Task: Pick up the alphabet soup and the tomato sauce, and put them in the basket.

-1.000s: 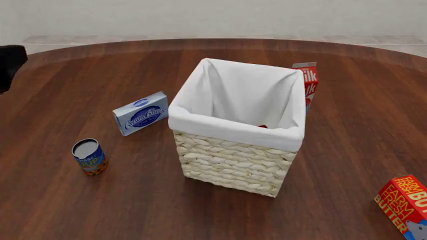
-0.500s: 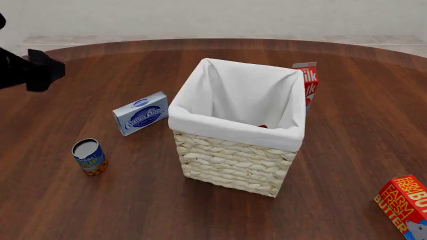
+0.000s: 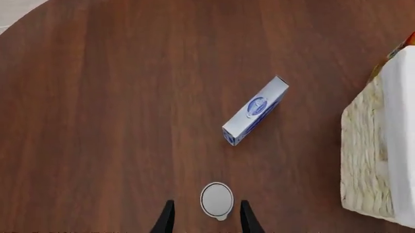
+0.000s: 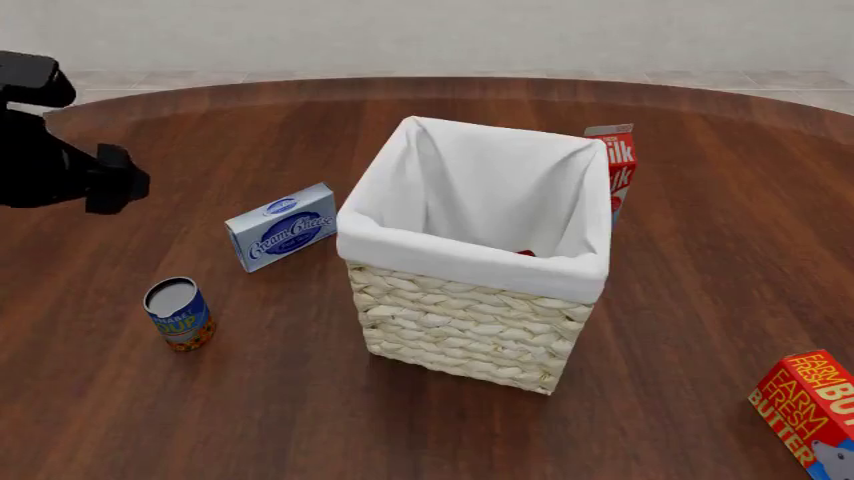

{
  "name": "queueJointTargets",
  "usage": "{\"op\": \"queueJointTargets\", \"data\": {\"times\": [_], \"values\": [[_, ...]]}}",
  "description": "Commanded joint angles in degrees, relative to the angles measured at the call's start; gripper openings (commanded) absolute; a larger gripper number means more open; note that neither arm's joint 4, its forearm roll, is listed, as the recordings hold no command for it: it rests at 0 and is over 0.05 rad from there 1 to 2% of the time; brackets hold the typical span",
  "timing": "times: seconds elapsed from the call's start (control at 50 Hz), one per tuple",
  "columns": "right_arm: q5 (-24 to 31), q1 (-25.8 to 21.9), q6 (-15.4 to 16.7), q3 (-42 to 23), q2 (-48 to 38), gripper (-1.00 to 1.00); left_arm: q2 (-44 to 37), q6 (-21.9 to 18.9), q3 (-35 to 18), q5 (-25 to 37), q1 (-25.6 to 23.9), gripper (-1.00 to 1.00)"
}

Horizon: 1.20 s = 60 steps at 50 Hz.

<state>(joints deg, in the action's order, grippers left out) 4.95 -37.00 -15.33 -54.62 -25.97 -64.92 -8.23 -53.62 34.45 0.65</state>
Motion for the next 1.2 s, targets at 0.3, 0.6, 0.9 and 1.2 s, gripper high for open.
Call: {"op": "queueJointTargets", "data": {"times": [0.3, 0.6, 0.9, 1.2], "values": [[0.54, 0.05, -0.3, 0.01, 0.46, 1.0, -4.86, 0.0, 4.23, -3.82, -0.57, 1.0], [-0.46, -0.07, -0.05, 0.33, -0.35, 1.0, -8.67, -0.58, 6.84, -7.93, -1.12, 1.0], [-0.31, 0.07, 0.17, -0.02, -0.23, 1.0, -10.07, -0.19, 8.1, -9.66, -2.15, 1.0], [-0.39, 0.12, 0.26, -0.08, -0.37, 1.0, -11.43, -0.17, 9.86, -11.92, -1.61, 1.0]]}}
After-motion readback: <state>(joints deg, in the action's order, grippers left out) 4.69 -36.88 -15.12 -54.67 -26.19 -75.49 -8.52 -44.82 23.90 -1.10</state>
